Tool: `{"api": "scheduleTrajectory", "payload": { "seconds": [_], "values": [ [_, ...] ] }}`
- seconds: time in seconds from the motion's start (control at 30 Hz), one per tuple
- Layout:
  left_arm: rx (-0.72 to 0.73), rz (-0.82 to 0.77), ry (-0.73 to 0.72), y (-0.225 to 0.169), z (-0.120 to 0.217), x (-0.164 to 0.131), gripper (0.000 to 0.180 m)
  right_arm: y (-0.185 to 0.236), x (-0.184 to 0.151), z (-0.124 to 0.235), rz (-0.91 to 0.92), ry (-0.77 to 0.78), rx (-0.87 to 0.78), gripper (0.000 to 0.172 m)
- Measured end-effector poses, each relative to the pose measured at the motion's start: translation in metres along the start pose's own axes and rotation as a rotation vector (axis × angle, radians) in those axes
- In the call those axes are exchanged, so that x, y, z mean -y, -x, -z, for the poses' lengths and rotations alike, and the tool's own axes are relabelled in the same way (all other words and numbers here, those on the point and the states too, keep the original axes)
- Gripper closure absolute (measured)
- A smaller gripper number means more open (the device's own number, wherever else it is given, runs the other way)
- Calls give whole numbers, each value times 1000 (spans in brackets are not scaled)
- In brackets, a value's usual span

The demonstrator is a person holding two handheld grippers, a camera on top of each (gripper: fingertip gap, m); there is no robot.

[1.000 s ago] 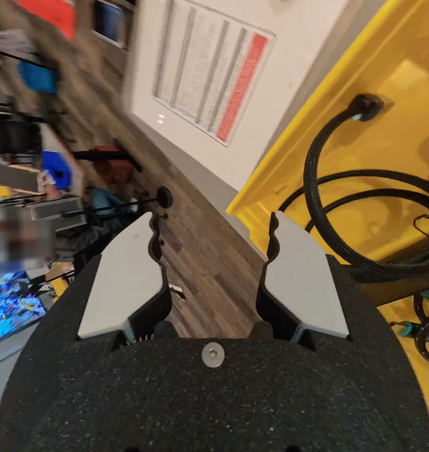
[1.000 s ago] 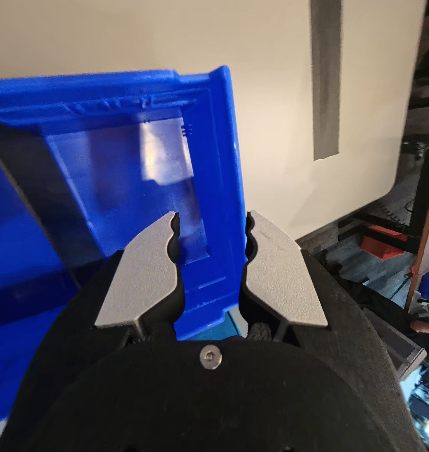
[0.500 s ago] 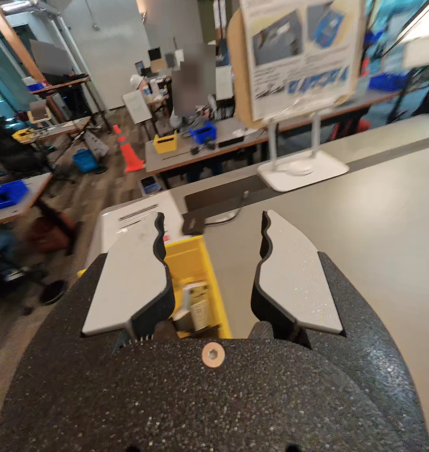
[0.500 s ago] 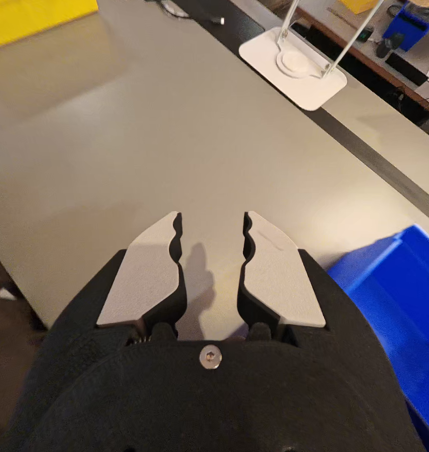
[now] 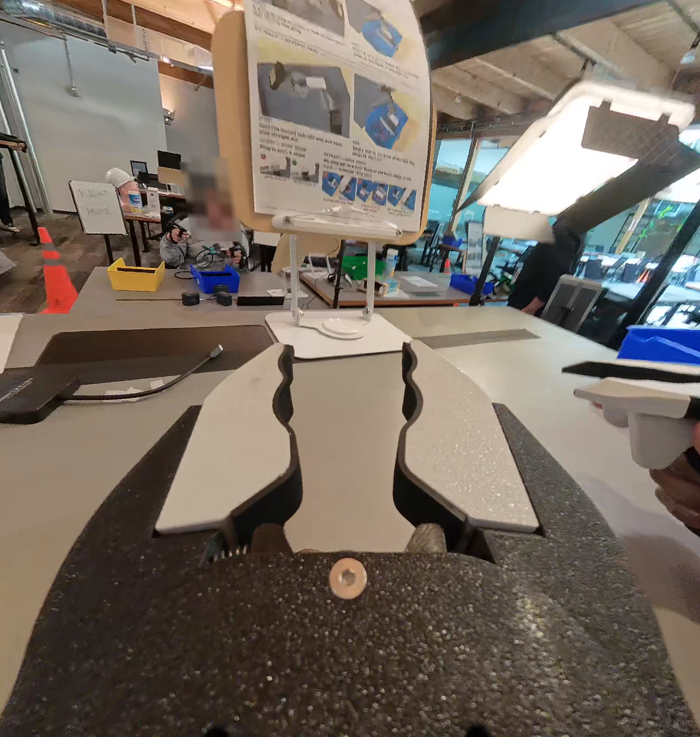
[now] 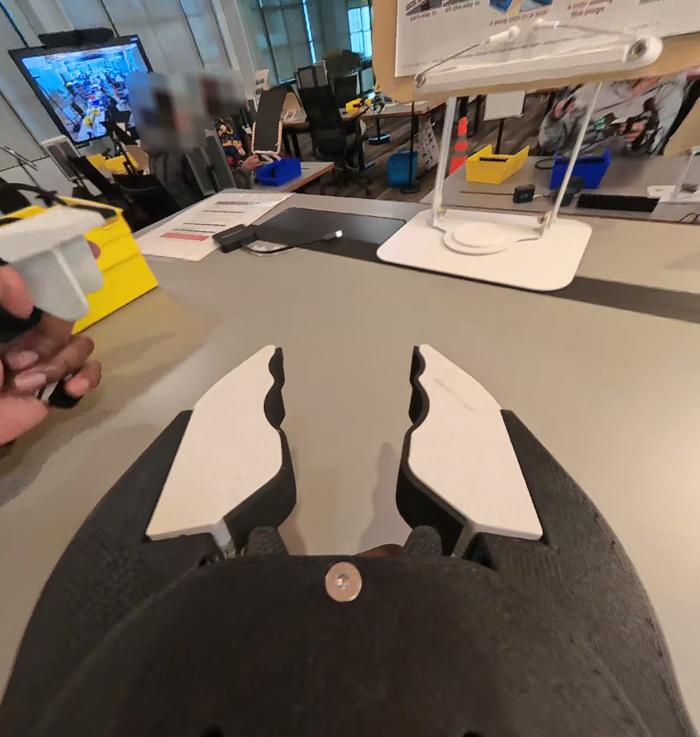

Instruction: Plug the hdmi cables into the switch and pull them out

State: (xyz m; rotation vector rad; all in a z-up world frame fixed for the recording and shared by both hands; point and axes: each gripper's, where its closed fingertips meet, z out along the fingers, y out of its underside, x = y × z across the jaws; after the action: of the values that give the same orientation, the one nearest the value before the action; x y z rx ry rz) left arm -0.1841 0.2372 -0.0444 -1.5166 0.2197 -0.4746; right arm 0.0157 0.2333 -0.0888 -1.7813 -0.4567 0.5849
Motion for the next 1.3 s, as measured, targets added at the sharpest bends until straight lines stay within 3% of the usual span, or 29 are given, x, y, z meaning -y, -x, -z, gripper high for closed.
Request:
{"api": "scheduleTrajectory", "payload": {
  "seconds": [0.17,0.27,0.6,0.93,1.3],
  "values": [
    [7,-85,108,-8,-29,-44,122,-14,0,-37,58,-56,-95,113],
    [9,-100,92,-9,-27,-42,122,-13,-5,-42,76,-34,-93,113],
    [-11,71,81,6,-27,-42,121,-4,-5,-36,98,-50,-18,115],
    [-33,12,149,-3,-33,-51,119,9,1,-43,194,-101,-9,121],
    [9,-25,103,0,-18,-42,117,7,2,-45,159,-98,5,121]
  ]
}}
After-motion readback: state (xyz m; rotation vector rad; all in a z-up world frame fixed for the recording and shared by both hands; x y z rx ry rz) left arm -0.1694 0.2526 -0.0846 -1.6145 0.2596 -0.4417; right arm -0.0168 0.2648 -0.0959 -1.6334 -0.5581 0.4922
